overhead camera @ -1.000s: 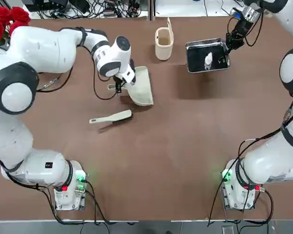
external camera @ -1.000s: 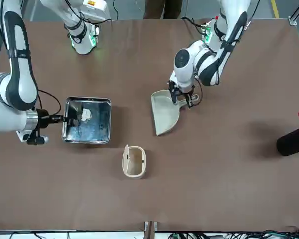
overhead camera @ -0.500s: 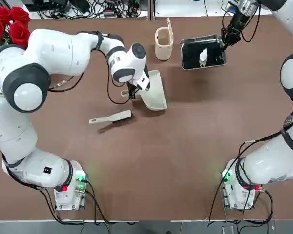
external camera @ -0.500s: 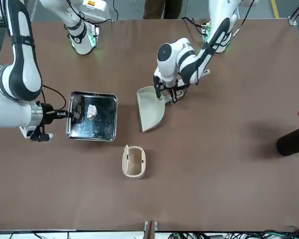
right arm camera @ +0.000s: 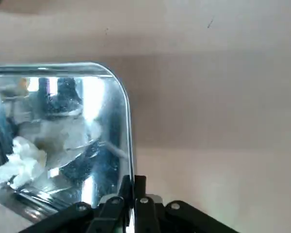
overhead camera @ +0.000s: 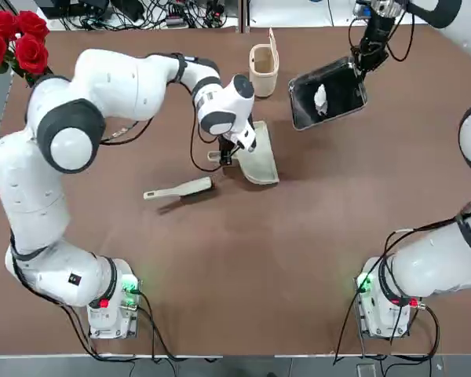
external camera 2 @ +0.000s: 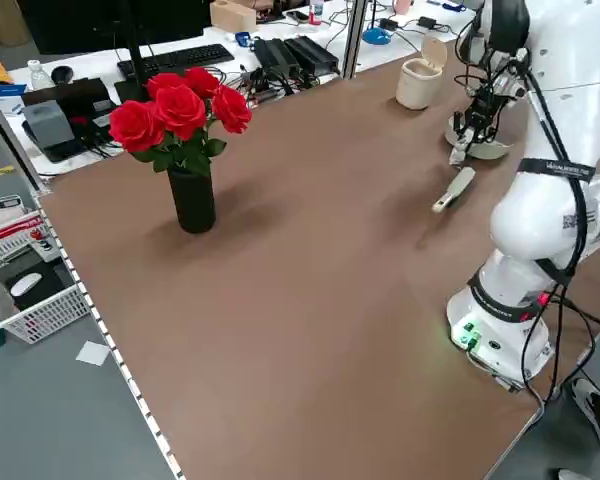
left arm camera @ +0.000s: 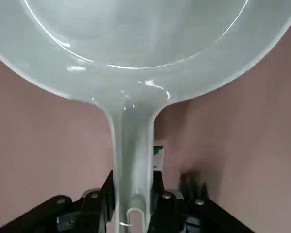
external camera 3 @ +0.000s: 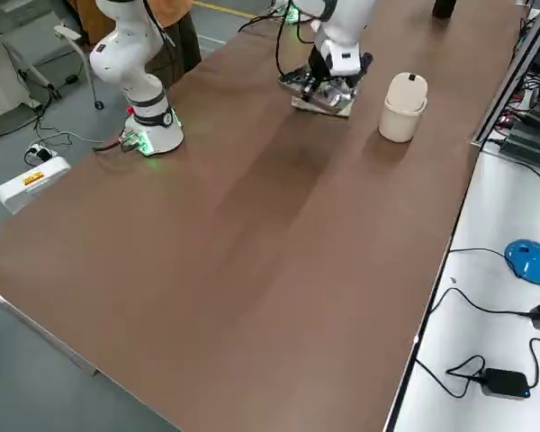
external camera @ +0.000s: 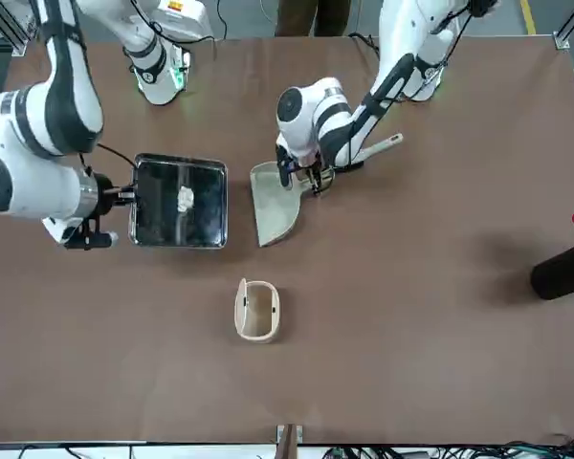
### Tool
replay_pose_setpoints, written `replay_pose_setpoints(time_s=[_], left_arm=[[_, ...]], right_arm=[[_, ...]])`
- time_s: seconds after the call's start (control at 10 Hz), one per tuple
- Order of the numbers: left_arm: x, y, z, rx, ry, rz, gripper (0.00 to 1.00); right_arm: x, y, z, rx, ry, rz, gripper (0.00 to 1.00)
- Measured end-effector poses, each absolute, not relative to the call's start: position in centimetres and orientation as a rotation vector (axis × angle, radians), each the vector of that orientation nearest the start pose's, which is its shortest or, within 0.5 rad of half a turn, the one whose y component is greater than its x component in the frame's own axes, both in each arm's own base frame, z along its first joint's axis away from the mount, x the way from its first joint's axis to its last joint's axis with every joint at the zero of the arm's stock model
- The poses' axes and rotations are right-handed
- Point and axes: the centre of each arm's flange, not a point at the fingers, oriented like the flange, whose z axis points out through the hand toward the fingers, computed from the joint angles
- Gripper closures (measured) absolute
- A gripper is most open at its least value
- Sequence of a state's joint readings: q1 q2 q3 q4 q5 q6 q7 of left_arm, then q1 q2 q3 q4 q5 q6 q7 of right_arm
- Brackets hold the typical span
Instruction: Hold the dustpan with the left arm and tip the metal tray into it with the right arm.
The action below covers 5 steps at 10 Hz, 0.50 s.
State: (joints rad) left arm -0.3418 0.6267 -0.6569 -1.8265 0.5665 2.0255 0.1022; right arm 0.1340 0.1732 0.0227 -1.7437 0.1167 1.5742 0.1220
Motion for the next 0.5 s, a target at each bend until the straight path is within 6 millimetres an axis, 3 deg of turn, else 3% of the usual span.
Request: replay_pose_setpoints(time_s=[0.3, 0.5], left_arm=[[38.2, -49.2, 22.5, -2.273, 1.868, 0.275, 0.68], [38.2, -49.2, 22.5, -2.271, 1.869, 0.274, 0.68]], right_arm=[[55.5, 12.3, 45.1, -3.054, 0.000, 0.555, 0.95], [54.8, 15.2, 45.1, -3.069, 0.017, 0.560, 0.95]])
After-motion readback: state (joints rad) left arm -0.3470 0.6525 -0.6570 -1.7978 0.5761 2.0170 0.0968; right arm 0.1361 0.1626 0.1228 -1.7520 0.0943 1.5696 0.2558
